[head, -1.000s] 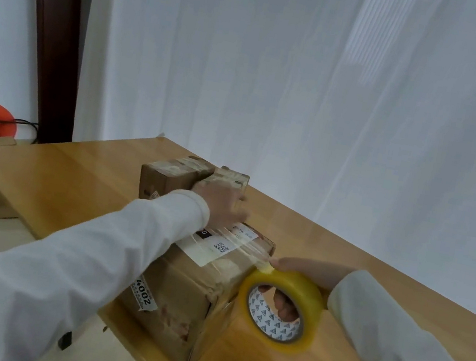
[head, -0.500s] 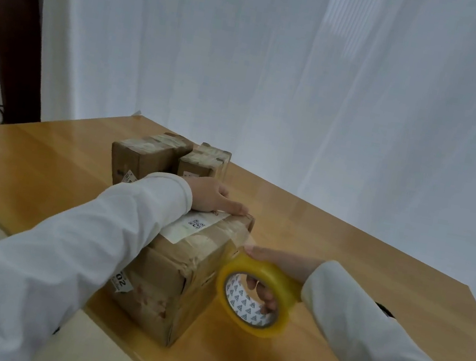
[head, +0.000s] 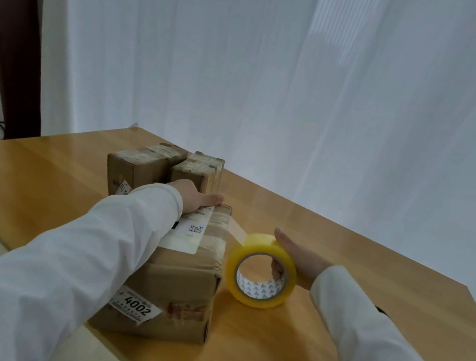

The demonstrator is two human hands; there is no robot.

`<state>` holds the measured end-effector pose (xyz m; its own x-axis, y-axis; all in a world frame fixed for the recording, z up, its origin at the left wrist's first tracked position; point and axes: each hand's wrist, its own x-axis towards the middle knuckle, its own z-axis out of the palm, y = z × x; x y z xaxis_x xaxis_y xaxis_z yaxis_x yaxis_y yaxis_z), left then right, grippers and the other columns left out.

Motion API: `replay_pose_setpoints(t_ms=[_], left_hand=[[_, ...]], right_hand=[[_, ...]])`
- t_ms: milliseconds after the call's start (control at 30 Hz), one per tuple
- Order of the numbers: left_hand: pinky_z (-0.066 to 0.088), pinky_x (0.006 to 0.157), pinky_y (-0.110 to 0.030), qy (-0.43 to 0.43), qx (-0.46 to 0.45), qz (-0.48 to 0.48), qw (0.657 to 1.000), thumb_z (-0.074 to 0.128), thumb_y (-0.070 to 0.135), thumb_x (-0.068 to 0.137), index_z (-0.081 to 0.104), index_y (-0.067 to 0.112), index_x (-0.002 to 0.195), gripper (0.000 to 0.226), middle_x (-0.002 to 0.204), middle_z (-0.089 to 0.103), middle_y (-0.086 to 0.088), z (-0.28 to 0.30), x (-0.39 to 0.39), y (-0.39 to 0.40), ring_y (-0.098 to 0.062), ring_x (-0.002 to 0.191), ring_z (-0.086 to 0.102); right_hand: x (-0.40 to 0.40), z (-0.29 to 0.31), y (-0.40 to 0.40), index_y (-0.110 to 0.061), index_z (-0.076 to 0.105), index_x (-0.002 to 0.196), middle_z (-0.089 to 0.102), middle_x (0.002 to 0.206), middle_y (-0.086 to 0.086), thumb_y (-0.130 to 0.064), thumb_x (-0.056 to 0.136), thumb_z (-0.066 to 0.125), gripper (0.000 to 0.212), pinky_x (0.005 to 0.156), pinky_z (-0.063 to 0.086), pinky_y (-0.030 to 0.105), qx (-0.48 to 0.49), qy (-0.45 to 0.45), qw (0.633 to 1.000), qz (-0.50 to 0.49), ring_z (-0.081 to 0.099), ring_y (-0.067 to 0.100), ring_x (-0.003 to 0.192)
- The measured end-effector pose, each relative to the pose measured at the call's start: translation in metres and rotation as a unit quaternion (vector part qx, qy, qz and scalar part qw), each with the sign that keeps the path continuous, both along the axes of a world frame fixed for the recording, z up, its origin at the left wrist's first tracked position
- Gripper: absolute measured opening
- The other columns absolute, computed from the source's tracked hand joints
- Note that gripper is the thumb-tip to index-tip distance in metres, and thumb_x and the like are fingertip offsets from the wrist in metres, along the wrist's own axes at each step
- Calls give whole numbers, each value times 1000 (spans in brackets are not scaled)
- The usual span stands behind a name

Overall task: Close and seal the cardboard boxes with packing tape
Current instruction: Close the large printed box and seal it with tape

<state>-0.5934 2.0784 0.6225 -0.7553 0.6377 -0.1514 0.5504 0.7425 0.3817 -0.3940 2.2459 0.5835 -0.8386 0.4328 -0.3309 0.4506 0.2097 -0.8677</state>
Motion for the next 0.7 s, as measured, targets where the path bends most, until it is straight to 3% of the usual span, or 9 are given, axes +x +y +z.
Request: replay_pose_setpoints(t_ms=[133,200,300,400,533,633,700], left_hand=[[36,68,-27,-2,6,2,1000,33,74,83,44,12,65,65,64,47,-3,1,1,-3,-17,60,47],[36,68,-28,-2,11,4,1000,34,74,83,39,13,61,65,60,43,-2,0,1,-4,-16,56,43],[35,67,-28,9,13,-6,1000,34,72,84,35,14,57,64,57,39,-2,0,0,-5,-15,54,40],[34,67,-27,13,10,-10,1000,34,71,85,34,14,57,64,57,38,-2,2,3,-6,-15,53,39],[34,68,-27,16,10,-14,1000,33,70,85,37,13,59,63,59,40,-3,3,5,-7,-16,56,41],[35,71,-27,20,5,-19,1000,31,70,86,39,13,61,63,62,43,-3,3,5,-5,-16,59,44],[36,74,-27,21,6,-19,1000,30,71,85,40,17,64,59,68,47,-1,2,5,-5,-17,66,49]], right_hand=[[-7,-7,3,-16,47,45,44,46,4,-58,89,48,61,47,37,25,-80,23,996,-33,39,16,40],[-6,2,9,-15,49,48,46,48,5,-61,83,56,58,51,38,26,-26,-10,999,-43,40,17,42],[-5,15,16,-14,54,62,54,50,3,-65,80,56,55,60,44,29,129,-51,990,-15,48,17,46],[-5,21,15,-16,56,64,57,50,-1,-68,78,55,55,66,46,32,179,-70,981,5,52,17,50],[3,25,8,-19,63,74,64,74,0,-69,81,50,53,81,48,34,236,-64,970,19,61,19,72],[18,31,6,-19,58,117,61,111,1,-67,86,42,59,96,45,35,238,-97,966,20,58,22,105],[29,33,17,-17,56,114,61,110,3,-62,90,43,53,89,47,34,274,-123,954,-15,59,22,103]])
